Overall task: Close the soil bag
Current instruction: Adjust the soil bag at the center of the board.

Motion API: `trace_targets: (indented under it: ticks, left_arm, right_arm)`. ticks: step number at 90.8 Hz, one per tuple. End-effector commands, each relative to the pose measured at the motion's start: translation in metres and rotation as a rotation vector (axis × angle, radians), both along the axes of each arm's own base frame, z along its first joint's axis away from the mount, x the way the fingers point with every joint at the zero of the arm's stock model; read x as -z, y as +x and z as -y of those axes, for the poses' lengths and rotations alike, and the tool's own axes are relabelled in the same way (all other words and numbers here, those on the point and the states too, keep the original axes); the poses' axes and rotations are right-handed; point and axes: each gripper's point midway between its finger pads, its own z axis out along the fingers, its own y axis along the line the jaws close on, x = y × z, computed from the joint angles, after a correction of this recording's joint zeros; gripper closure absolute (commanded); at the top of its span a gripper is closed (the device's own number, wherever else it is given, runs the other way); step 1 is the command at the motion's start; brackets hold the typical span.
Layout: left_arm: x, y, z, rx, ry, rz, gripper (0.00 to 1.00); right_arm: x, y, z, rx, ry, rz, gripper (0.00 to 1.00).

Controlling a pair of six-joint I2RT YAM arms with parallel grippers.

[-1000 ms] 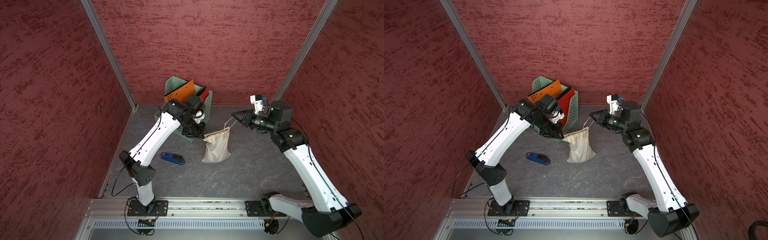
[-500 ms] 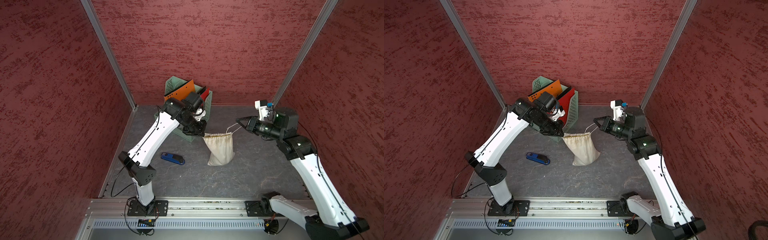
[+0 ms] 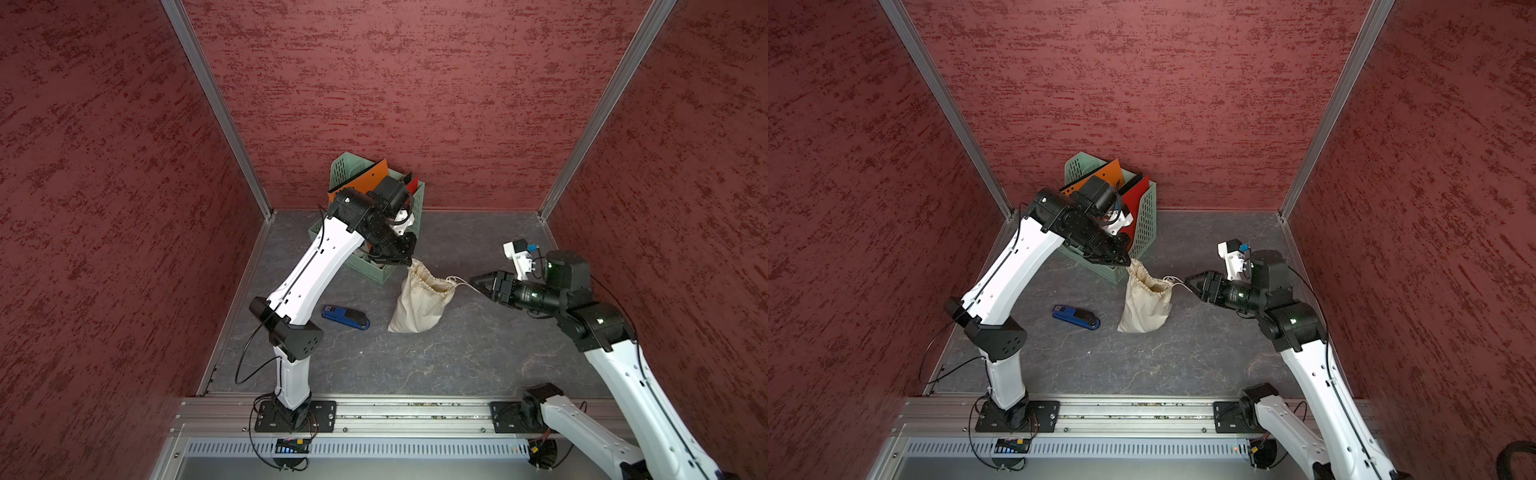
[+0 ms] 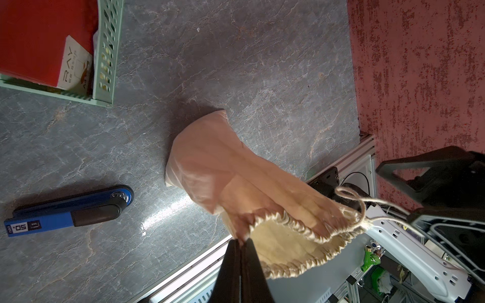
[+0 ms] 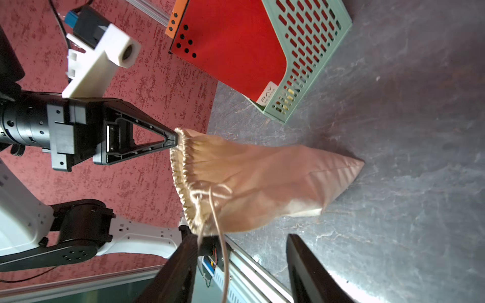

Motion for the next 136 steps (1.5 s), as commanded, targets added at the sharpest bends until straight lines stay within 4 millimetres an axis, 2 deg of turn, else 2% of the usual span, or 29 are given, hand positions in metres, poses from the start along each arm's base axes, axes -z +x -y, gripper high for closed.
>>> trace_targets:
  ticks: [1, 5, 18, 39, 69, 84, 102, 118, 124, 136]
  left_arm:
    - [0.001, -0.006, 0.002, 0.033, 0.013, 0.005, 0.97]
    - [0.001, -0.007, 0.001, 0.035, 0.017, 0.006, 0.97]
    - [0.002, -0.010, -0.001, 0.031, 0.020, 0.008, 0.97]
    - [0.004, -0.014, -0.005, 0.036, 0.031, 0.001, 0.97]
    - [0.005, -0.012, -0.013, 0.030, 0.043, -0.003, 0.97]
    - [0.006, -0.011, -0.014, 0.030, 0.045, -0.007, 0.97]
    - [0.006, -0.010, -0.014, 0.032, 0.043, -0.011, 0.97]
    - [0.006, -0.012, -0.016, 0.032, 0.048, -0.013, 0.97]
    - [0.006, -0.012, -0.017, 0.030, 0.049, -0.011, 0.97]
    - [0.005, -0.013, -0.018, 0.029, 0.049, -0.011, 0.97]
  right_arm:
    - [-0.019, 0.012, -0.009, -0.060, 0.008, 0.028, 0.32]
    - [-0.021, 0.016, -0.013, -0.076, 0.013, 0.017, 0.29]
    - [-0.003, 0.025, -0.024, -0.159, 0.009, -0.077, 0.24]
    - [0.004, 0.028, -0.030, -0.225, 0.038, -0.091, 0.24]
    - [0.009, 0.020, -0.039, -0.282, 0.134, -0.123, 0.51]
    - [0.014, 0.019, -0.037, -0.270, 0.119, -0.134, 0.59]
    - [0.013, 0.027, -0.033, -0.215, 0.107, -0.116, 0.65]
    - [0.010, 0.033, -0.030, -0.177, 0.100, -0.096, 0.87]
    - [0.009, 0.034, -0.029, -0.167, 0.091, -0.089, 1.00]
    - [0.005, 0.036, -0.023, -0.123, 0.063, -0.061, 1.00]
